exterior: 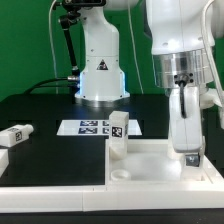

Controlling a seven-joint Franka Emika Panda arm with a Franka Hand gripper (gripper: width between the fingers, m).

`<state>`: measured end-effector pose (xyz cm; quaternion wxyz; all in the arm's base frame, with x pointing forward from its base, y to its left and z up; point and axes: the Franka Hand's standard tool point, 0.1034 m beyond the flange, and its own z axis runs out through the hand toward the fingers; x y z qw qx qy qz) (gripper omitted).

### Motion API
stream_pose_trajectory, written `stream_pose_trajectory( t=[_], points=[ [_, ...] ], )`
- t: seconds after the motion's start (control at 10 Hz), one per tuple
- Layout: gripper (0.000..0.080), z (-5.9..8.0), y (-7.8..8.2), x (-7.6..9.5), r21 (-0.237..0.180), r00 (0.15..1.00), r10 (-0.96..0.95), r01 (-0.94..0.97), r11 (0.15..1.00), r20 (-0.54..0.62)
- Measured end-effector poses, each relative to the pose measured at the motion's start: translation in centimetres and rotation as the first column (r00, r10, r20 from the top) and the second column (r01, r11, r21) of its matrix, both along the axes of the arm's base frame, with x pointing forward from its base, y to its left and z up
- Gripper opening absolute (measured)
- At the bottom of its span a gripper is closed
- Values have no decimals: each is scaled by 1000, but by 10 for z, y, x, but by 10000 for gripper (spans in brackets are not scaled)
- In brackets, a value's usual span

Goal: Assemble square table

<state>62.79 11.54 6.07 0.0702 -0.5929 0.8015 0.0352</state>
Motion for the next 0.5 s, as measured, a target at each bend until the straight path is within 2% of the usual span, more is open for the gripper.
stream_pose_trajectory(
  t=[0.1,0.3,0.4,0.5],
  points=[
    [289,0,0,0,1,1000,0,0,1000,-1],
    [604,0,1,0,1,1000,0,0,1000,-1],
    [637,0,1,0,1,1000,0,0,1000,-1],
    [637,4,-4,2,1,999,44,-44,999,14]
  ],
)
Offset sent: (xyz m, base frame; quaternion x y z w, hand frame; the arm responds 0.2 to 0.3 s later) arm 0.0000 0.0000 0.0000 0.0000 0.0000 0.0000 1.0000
